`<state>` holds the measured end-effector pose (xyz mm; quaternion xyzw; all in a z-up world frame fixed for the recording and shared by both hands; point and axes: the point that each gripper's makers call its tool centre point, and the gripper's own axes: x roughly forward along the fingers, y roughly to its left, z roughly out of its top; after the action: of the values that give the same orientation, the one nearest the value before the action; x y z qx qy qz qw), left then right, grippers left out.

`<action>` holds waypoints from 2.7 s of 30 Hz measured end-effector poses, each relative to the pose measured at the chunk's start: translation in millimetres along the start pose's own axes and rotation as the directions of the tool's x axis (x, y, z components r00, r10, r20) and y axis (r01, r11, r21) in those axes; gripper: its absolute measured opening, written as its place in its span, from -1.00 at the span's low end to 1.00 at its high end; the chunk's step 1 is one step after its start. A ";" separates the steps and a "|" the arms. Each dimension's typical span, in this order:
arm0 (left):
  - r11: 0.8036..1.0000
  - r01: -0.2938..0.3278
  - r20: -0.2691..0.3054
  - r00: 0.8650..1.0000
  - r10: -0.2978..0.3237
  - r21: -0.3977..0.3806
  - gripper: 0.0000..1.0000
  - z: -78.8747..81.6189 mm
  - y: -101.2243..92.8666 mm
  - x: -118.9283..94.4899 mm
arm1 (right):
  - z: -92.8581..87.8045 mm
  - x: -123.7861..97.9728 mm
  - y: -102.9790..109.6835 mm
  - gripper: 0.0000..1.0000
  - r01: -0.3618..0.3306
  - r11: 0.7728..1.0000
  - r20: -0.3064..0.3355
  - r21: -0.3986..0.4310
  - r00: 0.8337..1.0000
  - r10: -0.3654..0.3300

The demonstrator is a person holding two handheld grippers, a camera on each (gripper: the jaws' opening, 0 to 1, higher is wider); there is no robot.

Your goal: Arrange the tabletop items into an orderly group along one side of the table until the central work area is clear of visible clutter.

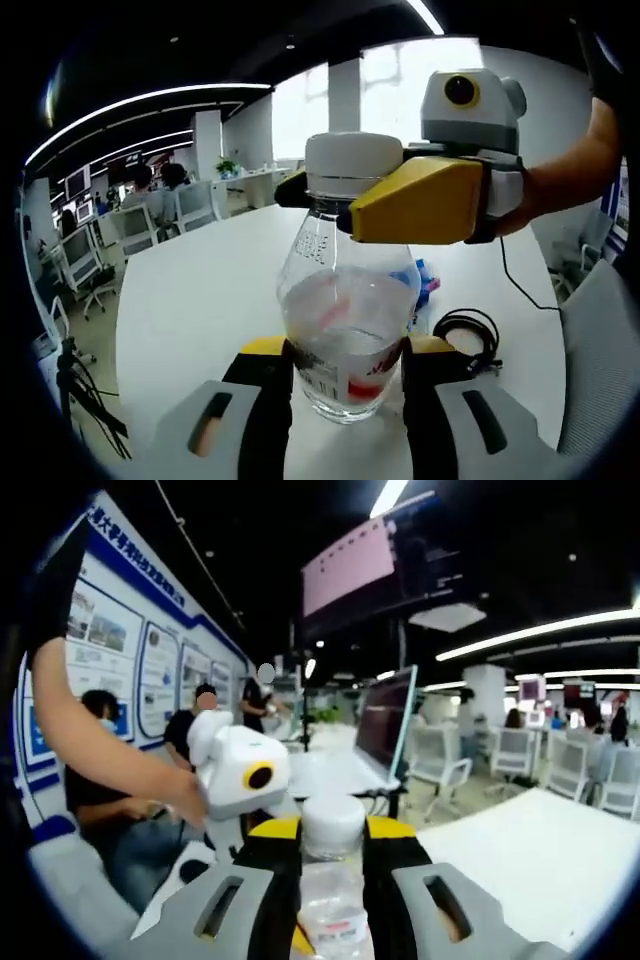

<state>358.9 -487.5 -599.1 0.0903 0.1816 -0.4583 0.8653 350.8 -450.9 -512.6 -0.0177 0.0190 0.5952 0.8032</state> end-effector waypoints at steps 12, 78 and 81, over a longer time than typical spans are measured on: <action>1.000 0.012 -0.043 0.999 -0.013 -0.015 -0.16 -25.4 39.4 22.8 | -31.2 24.3 -38.2 -0.64 0.052 0.997 -0.047 0.050 0.998 -0.050; 0.997 0.020 -0.150 0.989 -0.009 0.072 -0.14 -61.5 120.3 44.4 | -55.2 54.9 -80.1 -0.50 0.175 0.972 -0.097 0.155 0.982 -0.162; 0.997 0.009 -0.134 0.991 0.002 0.077 -0.09 -57.8 120.8 43.4 | -59.0 51.0 -78.5 -0.48 0.179 0.970 -0.102 0.165 0.981 -0.163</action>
<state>467.6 -433.8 -670.6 0.1541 0.2214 -0.4595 0.8462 440.3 -428.0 -573.7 0.0246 0.1042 0.5184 0.8484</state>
